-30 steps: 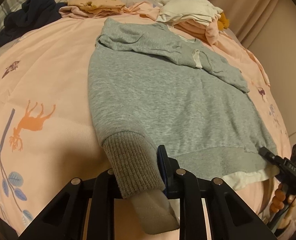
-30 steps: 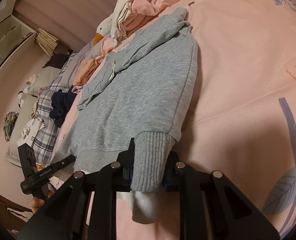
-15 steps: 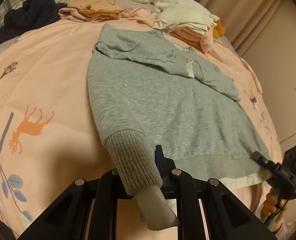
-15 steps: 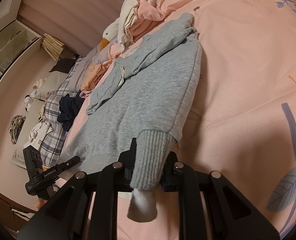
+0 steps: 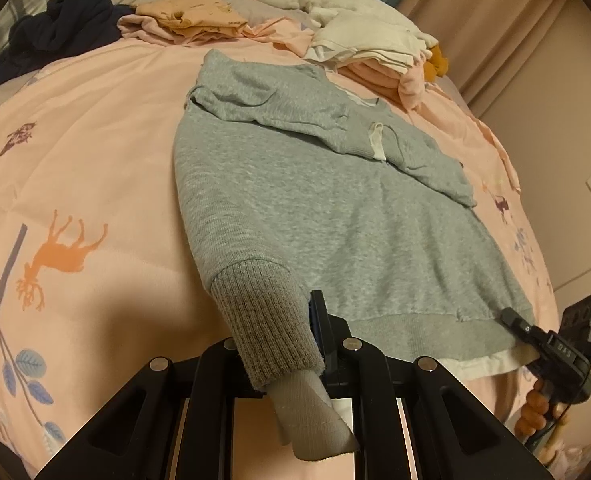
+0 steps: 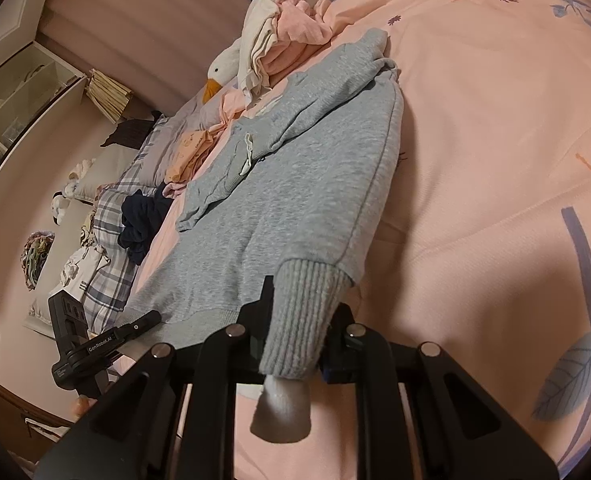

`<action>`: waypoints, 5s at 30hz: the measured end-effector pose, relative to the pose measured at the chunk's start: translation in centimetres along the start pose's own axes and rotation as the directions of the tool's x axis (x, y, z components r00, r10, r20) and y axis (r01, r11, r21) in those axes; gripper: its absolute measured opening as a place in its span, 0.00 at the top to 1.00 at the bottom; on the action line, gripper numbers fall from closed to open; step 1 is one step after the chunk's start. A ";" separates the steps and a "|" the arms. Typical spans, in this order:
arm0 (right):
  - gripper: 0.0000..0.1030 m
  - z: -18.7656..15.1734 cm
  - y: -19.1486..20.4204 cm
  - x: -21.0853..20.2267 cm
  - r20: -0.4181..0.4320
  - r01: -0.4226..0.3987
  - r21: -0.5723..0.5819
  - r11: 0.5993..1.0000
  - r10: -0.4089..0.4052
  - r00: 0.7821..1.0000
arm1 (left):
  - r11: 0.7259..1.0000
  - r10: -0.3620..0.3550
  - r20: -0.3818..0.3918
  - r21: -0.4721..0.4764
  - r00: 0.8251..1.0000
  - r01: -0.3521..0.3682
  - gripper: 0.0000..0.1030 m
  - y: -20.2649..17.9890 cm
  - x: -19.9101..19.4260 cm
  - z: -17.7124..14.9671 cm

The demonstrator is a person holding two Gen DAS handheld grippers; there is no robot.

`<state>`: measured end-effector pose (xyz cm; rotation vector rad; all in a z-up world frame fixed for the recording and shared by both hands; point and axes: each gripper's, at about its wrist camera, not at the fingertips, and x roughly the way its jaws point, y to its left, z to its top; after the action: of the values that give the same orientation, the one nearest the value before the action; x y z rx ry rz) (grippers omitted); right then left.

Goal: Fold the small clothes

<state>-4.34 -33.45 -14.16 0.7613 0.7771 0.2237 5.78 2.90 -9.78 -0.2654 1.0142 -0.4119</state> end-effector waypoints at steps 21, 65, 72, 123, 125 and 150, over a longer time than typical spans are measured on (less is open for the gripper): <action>0.88 0.1 0.6 -1.7 0.044 -0.099 -0.007 0.995 0.099 0.994 | 0.995 -0.092 0.077 0.037 0.993 0.090 0.88 -0.7 -2.8 0.2; 0.87 11.4 5.6 -0.5 0.055 -0.128 -0.032 0.991 0.130 0.990 | 0.989 -0.136 0.241 -0.027 0.961 0.147 0.90 -0.2 -3.9 13.3; 0.87 18.5 6.2 4.1 0.049 -0.067 -0.019 0.998 0.067 0.997 | 0.994 -0.087 0.226 -0.043 0.970 0.099 0.90 -0.2 0.5 20.3; 0.91 20.0 -1.8 9.0 -0.087 0.256 -0.138 0.957 -0.270 0.959 | 0.989 0.123 -0.026 0.091 0.992 -0.120 0.41 1.5 11.8 17.5; 0.93 19.5 -1.3 8.7 -0.087 0.244 -0.145 0.959 -0.258 0.962 | 0.991 0.118 -0.032 0.068 0.993 -0.115 0.41 1.9 12.0 17.5; 0.60 14.8 3.4 4.0 -0.003 0.180 -0.227 0.957 -0.186 0.983 | 0.930 -0.108 0.040 -0.348 0.993 0.115 0.23 11.4 5.9 14.0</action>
<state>9.17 -37.18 -7.11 0.4688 0.8245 0.1513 22.95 10.78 -11.81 -0.6496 1.0527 -0.3278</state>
